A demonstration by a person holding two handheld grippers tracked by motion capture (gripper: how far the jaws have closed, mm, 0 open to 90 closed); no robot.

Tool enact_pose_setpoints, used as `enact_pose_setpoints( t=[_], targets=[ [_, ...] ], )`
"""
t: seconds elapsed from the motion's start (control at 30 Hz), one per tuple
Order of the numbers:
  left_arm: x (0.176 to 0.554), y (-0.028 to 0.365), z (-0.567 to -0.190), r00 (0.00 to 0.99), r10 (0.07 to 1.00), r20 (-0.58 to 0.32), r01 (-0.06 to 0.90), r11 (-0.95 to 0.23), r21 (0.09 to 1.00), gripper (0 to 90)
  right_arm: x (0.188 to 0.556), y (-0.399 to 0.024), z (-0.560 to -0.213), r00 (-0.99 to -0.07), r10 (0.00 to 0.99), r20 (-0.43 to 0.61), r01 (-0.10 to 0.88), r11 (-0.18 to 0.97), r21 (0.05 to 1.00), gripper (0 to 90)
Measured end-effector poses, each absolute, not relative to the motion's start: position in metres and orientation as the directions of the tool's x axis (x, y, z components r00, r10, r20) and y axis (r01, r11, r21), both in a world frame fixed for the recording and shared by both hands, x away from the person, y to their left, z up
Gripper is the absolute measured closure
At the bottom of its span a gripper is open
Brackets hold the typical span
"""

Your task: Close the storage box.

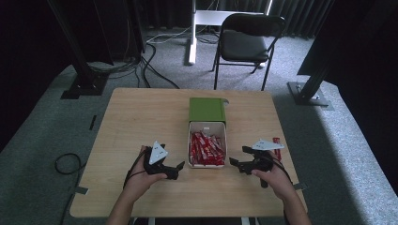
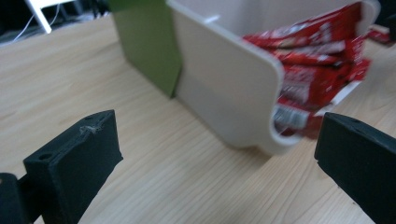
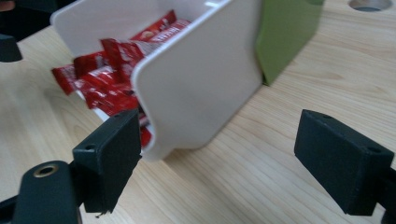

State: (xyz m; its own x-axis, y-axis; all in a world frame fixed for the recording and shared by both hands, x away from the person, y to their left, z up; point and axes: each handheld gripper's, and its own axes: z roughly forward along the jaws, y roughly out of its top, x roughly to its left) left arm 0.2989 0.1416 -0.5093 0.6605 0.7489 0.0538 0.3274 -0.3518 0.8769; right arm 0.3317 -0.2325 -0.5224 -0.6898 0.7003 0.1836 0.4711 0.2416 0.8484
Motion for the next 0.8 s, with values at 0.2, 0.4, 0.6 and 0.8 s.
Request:
enact_pose_setpoints(
  t=[0.2, 0.4, 0.6, 0.8],
  targets=[
    [0.304, 0.134, -0.508, 0.665, 0.745, 0.058, 0.313, -0.349, 0.883, 0.9, 0.333, -0.228, -0.521, -0.696, 0.694, 0.184, 0.463, 0.238, 0.854, 14.2],
    [0.312, 0.129, -0.51, 0.663, 0.746, 0.062, 0.308, -0.348, 0.886, 0.9, 0.336, -0.226, -0.521, -0.695, 0.696, 0.18, 0.458, 0.235, 0.857, 14.3],
    [0.318, 0.126, -0.514, 0.657, 0.751, 0.067, 0.319, -0.358, 0.878, 0.9, 0.339, -0.222, -0.522, -0.698, 0.692, 0.187, 0.459, 0.231, 0.858, 14.8],
    [0.323, 0.127, -0.516, 0.635, 0.768, 0.083, 0.315, -0.355, 0.88, 0.9, 0.341, -0.218, -0.528, -0.7, 0.689, 0.189, 0.465, 0.238, 0.853, 14.8]
  ],
)
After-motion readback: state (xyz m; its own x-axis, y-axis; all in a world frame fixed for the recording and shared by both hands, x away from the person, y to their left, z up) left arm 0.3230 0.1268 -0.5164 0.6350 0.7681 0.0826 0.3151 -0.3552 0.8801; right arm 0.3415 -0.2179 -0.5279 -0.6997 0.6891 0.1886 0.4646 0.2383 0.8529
